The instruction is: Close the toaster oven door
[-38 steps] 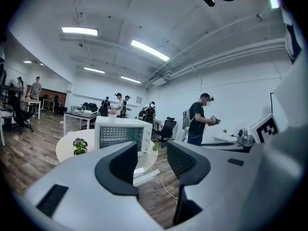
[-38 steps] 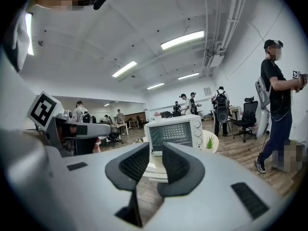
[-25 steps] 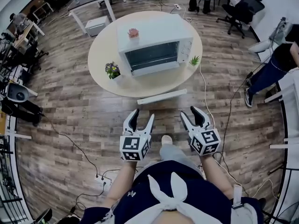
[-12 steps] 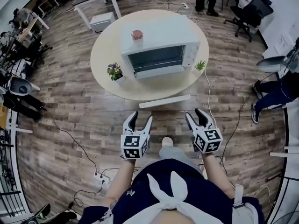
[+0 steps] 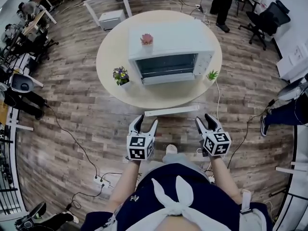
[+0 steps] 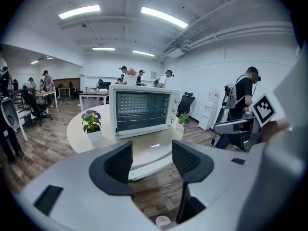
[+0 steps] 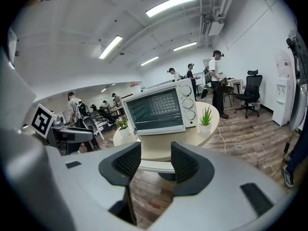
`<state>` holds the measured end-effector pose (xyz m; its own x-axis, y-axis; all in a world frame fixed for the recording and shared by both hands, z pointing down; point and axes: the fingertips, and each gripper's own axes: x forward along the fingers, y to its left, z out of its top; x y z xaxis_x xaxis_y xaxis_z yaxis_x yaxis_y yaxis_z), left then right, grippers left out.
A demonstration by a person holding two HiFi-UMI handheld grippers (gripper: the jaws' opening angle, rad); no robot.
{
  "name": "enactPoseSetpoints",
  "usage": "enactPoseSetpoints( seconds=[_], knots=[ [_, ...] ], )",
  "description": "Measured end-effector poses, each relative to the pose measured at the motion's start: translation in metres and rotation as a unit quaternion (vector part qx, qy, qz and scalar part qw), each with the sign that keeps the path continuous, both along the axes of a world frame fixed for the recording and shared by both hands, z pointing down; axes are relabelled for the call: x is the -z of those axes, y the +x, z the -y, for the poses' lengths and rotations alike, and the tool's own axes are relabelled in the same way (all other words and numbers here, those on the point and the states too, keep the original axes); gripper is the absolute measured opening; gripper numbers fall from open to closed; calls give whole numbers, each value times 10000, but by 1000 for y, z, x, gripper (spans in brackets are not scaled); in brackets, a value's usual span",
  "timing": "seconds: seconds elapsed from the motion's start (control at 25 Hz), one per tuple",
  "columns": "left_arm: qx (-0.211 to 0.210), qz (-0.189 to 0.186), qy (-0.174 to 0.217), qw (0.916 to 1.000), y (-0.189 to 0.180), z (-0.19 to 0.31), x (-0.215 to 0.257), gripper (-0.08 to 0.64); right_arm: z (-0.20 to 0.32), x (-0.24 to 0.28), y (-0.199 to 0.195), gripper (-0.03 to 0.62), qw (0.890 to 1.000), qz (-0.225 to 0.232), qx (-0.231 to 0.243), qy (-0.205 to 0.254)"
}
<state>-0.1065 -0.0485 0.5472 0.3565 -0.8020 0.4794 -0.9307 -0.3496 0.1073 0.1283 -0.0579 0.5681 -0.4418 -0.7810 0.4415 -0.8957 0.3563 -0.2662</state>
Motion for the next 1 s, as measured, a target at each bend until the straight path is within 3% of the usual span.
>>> enactPoseSetpoints(
  seconds=[0.56, 1.0],
  knots=[
    [327, -87, -551, 9979, -19, 24, -49, 247, 37, -64, 8, 198, 9973, -82, 155, -707],
    [461, -573, -1370, 9878, -25, 44, -102, 253, 62, -94, 12, 199, 9939, -184, 141, -1077]
  ],
)
